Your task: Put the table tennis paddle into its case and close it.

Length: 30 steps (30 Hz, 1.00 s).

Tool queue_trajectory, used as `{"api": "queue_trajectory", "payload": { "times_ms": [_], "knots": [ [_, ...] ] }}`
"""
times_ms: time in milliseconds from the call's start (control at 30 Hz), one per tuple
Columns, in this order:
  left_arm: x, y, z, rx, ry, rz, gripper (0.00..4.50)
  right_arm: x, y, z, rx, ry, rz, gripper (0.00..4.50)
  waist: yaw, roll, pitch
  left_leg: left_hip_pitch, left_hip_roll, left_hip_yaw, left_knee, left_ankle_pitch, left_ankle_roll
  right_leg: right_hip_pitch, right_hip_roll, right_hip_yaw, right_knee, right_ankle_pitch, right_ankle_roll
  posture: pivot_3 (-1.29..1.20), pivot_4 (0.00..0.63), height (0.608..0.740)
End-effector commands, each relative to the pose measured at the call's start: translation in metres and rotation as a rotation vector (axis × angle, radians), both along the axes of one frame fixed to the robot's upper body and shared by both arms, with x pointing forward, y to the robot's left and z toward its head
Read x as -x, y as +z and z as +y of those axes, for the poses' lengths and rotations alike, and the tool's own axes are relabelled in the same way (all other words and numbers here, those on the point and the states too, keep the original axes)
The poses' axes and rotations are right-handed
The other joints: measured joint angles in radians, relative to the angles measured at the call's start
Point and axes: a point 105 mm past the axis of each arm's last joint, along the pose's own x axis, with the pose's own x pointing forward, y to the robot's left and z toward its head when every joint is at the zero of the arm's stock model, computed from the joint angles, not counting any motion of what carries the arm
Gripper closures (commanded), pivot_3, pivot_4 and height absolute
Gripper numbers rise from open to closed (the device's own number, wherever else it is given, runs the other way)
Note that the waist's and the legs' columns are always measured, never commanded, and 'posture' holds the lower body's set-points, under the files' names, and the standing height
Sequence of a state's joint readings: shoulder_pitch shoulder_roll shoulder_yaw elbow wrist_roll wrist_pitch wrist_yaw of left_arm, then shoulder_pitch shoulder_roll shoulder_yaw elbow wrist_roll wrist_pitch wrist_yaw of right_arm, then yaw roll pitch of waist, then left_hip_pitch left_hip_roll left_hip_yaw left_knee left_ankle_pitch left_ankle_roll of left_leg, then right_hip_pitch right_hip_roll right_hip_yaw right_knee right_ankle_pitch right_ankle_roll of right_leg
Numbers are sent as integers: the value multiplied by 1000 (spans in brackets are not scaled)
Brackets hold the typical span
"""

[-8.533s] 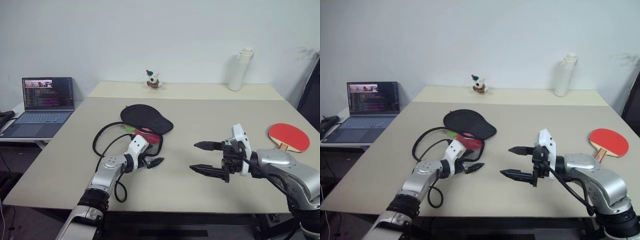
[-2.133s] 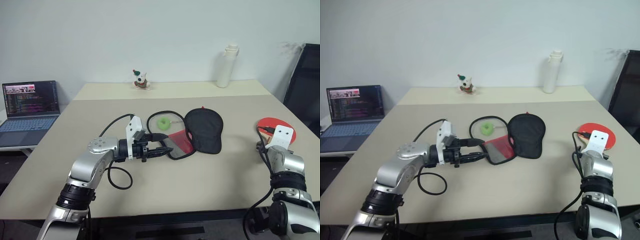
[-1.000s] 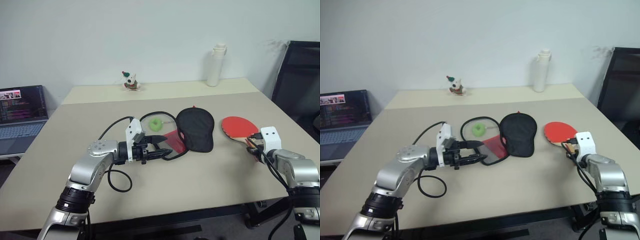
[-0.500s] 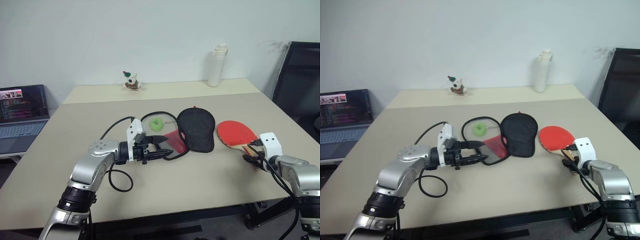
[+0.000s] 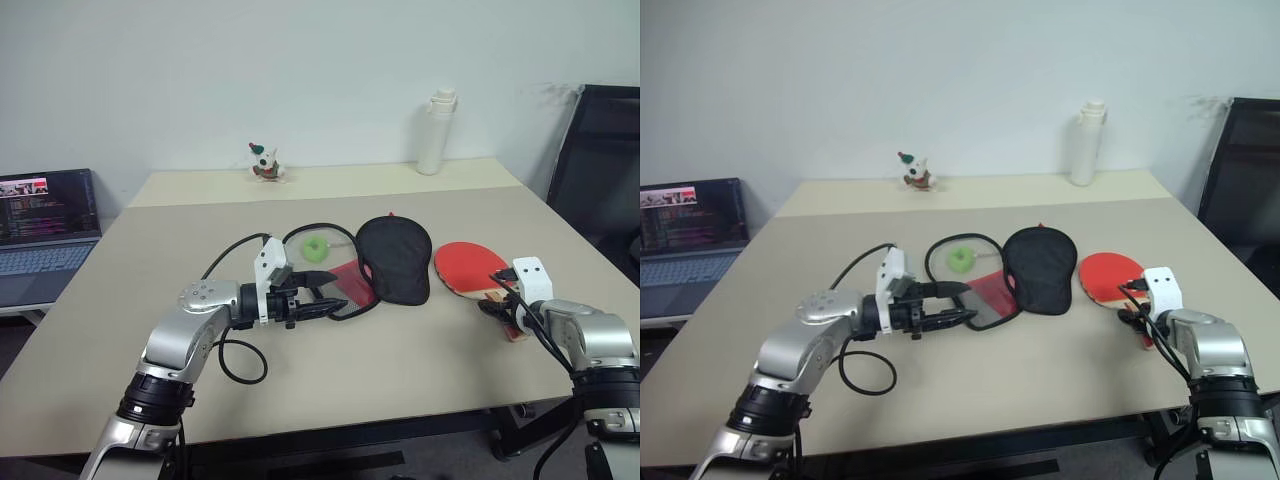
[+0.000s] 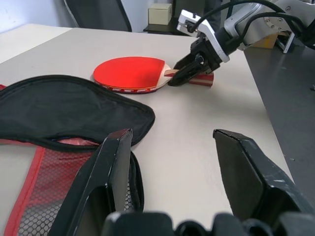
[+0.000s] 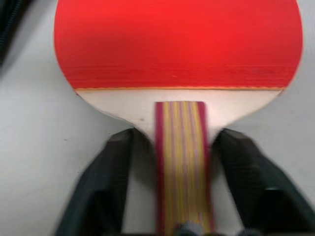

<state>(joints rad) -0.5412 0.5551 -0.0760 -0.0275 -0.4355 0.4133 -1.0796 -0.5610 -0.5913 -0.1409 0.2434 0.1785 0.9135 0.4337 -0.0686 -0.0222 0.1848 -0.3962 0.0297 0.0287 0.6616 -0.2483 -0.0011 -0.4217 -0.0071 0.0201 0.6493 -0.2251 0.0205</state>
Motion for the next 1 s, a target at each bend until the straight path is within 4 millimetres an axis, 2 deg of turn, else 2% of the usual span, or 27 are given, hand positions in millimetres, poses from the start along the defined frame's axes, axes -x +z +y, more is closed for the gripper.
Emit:
{"api": "queue_trajectory", "payload": {
  "times_ms": [33,67,167,267,333,467,533,600,733,867,1000],
  "knots": [
    [1,8,6,0,16,-47,1630,-2,2,-9,16,-50,-18,3241,4,0,0,0,0,0,0,0,0,0,0,0,0,0,0,0,150,740],
    [1,8,6,-1,18,-46,1630,-3,6,-11,14,-62,-32,3392,5,-1,0,0,0,0,0,0,0,0,0,0,0,0,0,0,150,740],
    [3,6,8,-1,26,-42,1630,-7,18,-14,8,-84,-74,3392,10,-1,0,0,0,0,1,0,0,0,-1,1,0,1,1,0,150,740],
    [4,5,12,-1,42,-36,1630,-11,38,-15,-8,-102,-131,3392,13,0,0,0,0,0,1,0,0,0,-2,1,0,2,2,0,150,740],
    [5,3,15,-3,53,-32,1630,-15,59,-14,-18,-108,-187,3392,15,0,0,-2,-1,0,0,0,0,-2,-2,1,0,2,2,0,150,740],
    [7,1,18,-1,66,-25,1630,-22,95,-2,-59,-103,-279,3392,15,1,1,-4,0,0,-1,0,0,-4,-2,1,-1,1,2,0,150,740],
    [9,0,18,3,68,-22,1630,-26,106,13,-98,-88,-308,3392,15,1,1,-4,0,0,-1,0,0,-4,-2,1,-2,1,1,0,150,740],
    [10,0,16,8,68,-19,1630,-29,110,36,-142,-55,-312,3392,14,1,1,-4,0,0,-1,0,0,-4,-2,1,-2,1,1,0,150,740],
    [11,-1,14,12,68,-16,1630,-34,104,82,-224,-7,-294,3392,16,1,1,-4,1,-1,-1,0,0,-4,-2,0,-1,1,1,0,150,740],
    [12,-1,13,14,70,-16,1630,-42,89,117,-293,-14,-273,3392,23,1,1,-5,1,-1,-1,0,0,-5,-4,0,-1,2,0,0,150,740],
    [12,-2,12,16,72,-18,1630,-52,81,137,-308,-14,-267,3392,22,1,1,-5,0,0,-1,0,0,-5,-6,0,-2,4,-3,0,150,740]
  ]
}}
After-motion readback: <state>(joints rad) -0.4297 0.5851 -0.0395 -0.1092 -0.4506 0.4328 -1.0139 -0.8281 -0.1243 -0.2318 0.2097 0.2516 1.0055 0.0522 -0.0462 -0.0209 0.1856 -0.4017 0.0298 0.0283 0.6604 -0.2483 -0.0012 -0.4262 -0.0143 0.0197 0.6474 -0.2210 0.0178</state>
